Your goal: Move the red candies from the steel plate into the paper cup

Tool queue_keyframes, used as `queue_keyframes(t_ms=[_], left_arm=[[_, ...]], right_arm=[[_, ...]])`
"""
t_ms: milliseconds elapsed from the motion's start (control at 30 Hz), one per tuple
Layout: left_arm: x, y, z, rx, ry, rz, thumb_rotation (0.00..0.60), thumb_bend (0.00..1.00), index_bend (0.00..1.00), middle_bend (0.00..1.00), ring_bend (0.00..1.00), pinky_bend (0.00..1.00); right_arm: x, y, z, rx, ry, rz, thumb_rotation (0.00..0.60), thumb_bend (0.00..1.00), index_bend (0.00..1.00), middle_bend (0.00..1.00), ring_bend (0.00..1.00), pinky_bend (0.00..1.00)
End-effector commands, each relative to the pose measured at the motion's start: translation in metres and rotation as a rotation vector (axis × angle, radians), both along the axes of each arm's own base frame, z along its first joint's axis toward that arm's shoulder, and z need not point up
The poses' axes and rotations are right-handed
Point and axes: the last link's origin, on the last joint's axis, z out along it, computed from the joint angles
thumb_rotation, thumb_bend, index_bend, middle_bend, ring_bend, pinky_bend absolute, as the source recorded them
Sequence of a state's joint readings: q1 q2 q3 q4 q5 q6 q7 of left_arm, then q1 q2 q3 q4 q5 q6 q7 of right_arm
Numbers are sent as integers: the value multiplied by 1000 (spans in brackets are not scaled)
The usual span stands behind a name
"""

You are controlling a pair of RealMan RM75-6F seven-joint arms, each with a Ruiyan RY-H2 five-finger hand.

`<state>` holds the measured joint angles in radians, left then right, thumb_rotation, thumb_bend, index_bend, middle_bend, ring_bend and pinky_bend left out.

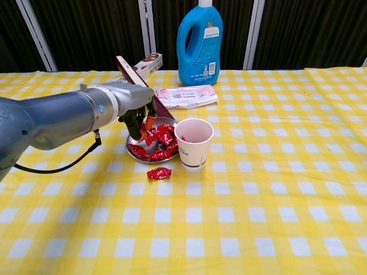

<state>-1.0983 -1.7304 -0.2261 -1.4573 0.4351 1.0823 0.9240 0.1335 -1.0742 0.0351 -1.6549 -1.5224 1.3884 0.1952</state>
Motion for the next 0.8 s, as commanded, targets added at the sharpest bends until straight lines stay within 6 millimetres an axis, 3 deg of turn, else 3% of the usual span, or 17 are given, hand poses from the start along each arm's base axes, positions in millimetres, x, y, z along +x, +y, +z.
queue_keyframes(t_ms=[33,433,800], left_arm=[[4,0,13,19,-22,-13,600,434,567,666,821,899],[47,-11,45,33,-156,-104,600,434,565,664,821,899],[76,-30,14,-62,-185,-161,600,431,545,650,820,899]], right_arm=[[0,0,0,-1,0,0,600,277,0,0,0,0],[0,0,0,-5,0,2,600,277,0,0,0,0],[1,0,0,-2,-5,3,600,277,0,0,0,0]])
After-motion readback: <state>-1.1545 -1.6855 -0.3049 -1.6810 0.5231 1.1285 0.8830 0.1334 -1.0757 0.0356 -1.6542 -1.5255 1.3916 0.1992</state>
